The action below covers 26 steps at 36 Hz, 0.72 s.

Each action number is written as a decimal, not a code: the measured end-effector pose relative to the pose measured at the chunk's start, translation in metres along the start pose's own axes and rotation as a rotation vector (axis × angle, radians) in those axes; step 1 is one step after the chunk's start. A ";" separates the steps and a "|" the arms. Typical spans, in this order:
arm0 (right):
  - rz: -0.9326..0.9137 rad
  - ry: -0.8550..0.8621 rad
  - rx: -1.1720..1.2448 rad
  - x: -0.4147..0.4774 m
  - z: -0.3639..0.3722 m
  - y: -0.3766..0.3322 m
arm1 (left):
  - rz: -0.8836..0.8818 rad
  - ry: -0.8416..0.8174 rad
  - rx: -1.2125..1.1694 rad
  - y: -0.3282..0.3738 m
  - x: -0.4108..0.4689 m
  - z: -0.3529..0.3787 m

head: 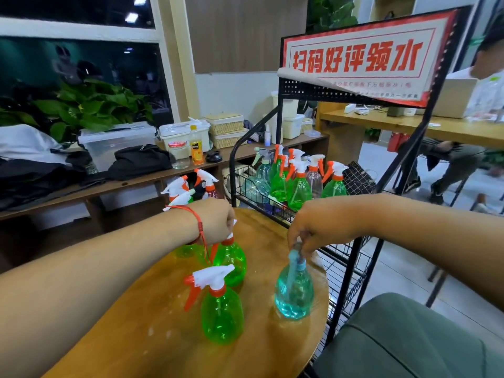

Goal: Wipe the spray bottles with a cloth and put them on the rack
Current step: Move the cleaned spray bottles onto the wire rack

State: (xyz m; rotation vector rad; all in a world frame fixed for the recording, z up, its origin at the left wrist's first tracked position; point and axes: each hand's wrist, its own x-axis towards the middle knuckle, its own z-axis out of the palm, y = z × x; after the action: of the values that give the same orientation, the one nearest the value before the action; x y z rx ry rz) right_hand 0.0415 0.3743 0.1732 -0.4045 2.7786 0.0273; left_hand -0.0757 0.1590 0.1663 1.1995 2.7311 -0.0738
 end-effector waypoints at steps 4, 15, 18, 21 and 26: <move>0.041 0.049 0.050 -0.013 -0.028 0.017 | -0.019 0.105 -0.031 -0.003 0.013 -0.010; 0.276 0.262 0.024 -0.049 -0.147 0.108 | 0.181 0.480 -0.242 0.041 0.074 -0.090; 0.389 0.249 -0.065 -0.040 -0.152 0.135 | 0.213 0.548 -0.316 0.056 0.105 -0.095; 0.496 0.180 -0.139 -0.028 -0.144 0.165 | 0.239 0.577 -0.361 0.074 0.135 -0.095; 0.560 -0.009 -0.287 -0.005 -0.123 0.216 | 0.268 0.500 -0.377 0.102 0.187 -0.076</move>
State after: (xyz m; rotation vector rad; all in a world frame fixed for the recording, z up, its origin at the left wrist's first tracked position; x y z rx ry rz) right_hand -0.0540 0.5750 0.2848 0.3192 2.7881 0.5582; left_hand -0.1348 0.3728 0.2124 1.6111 2.7389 0.8369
